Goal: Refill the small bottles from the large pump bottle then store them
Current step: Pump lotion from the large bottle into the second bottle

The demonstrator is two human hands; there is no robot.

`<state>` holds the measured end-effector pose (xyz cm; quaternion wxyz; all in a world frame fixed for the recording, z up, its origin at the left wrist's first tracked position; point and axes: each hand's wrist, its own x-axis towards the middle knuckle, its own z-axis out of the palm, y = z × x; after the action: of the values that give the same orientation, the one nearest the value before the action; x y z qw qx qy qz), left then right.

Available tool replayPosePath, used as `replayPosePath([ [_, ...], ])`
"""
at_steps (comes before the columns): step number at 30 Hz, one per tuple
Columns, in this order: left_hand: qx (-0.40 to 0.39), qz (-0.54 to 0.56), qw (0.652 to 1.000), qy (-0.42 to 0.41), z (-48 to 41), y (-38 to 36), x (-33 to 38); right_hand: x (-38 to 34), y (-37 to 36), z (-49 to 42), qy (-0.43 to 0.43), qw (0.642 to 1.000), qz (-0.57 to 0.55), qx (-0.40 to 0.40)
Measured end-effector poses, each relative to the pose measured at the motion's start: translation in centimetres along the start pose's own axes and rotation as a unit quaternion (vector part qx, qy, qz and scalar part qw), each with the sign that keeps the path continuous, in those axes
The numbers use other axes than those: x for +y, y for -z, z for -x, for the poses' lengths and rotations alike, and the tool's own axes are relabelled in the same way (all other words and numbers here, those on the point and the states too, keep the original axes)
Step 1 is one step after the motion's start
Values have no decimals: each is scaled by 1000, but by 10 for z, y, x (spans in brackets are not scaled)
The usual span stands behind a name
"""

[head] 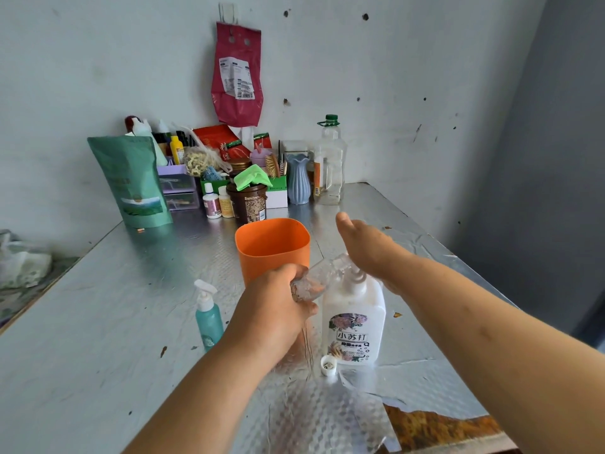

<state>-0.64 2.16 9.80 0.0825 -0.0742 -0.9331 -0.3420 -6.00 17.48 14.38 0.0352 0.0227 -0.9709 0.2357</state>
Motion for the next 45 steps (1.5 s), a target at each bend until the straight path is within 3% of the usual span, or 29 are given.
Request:
replayPosePath([
  [13,3,7,1000,7,1,-3,-3,6,-8,-5,-3,1000,9,-9],
  [22,-12,2,1000,20,1,-7,-4,7,-15,-5,-35,999,2,25],
  [34,-7,12,1000,7,0,0,0,0,0,2,-20,1000,-5,-10],
  [45,-12,4,1000,15,1,-7,-5,6,-16,-4,-14,998,65,10],
])
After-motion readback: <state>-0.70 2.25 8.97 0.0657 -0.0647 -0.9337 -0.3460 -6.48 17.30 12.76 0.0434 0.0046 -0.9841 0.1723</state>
